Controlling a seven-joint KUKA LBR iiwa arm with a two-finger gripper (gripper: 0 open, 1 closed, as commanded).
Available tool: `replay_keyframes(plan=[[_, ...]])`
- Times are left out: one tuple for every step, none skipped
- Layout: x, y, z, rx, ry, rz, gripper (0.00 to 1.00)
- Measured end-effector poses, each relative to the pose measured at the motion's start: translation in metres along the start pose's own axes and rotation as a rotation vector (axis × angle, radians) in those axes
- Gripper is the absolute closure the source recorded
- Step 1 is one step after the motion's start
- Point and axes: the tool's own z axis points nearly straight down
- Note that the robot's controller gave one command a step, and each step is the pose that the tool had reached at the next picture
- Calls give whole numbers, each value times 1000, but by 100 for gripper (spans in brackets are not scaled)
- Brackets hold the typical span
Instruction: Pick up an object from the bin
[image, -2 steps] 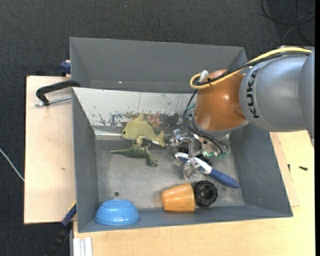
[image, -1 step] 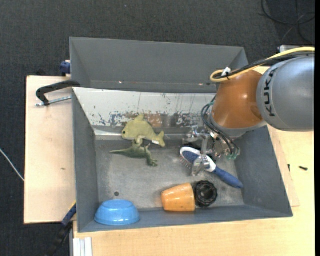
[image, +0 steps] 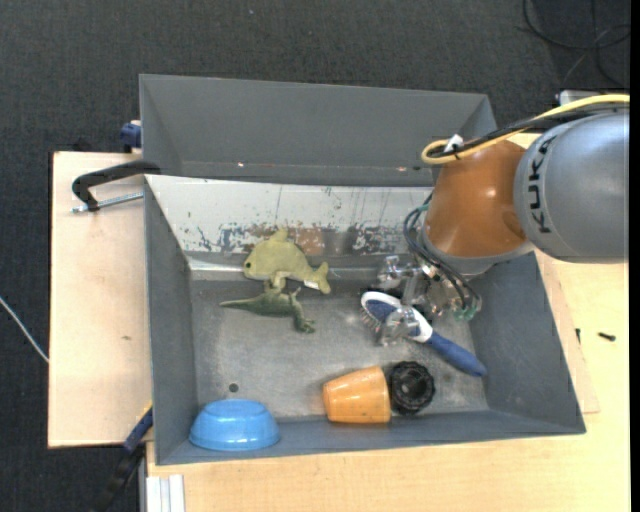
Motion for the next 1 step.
replay_keyframes(plan=[[26, 6, -127, 11, 8, -231, 100]])
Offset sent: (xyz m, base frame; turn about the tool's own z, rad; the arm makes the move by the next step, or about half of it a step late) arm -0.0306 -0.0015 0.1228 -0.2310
